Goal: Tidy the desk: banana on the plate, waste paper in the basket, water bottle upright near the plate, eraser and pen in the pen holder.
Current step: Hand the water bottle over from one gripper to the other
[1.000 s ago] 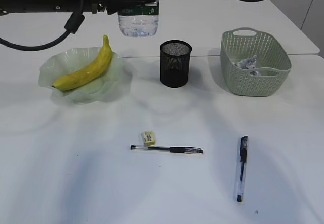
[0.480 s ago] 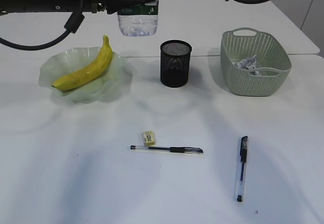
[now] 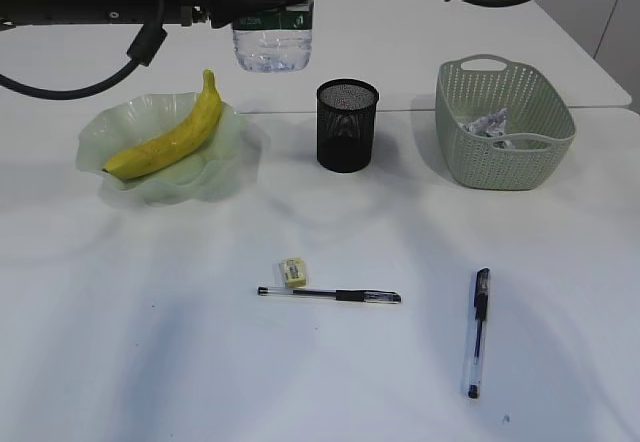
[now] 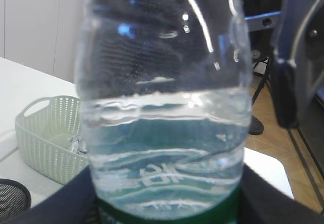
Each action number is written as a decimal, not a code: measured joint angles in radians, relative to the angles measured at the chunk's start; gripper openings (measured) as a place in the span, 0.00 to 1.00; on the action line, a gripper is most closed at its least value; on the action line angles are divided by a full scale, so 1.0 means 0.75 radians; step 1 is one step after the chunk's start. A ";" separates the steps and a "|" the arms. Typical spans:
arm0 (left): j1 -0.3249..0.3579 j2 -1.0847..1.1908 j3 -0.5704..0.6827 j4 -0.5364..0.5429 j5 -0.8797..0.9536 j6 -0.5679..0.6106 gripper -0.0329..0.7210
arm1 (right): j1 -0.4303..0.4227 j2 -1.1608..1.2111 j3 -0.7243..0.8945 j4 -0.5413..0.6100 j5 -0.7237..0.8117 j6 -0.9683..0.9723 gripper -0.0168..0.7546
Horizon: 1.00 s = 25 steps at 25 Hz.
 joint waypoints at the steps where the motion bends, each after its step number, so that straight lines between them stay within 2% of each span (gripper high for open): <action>1: 0.000 0.000 0.000 0.000 0.000 0.000 0.52 | 0.000 0.000 0.000 -0.003 0.000 0.003 0.84; 25: 0.023 0.000 0.000 0.000 -0.034 0.000 0.52 | 0.000 0.000 0.000 -0.068 -0.057 0.023 0.84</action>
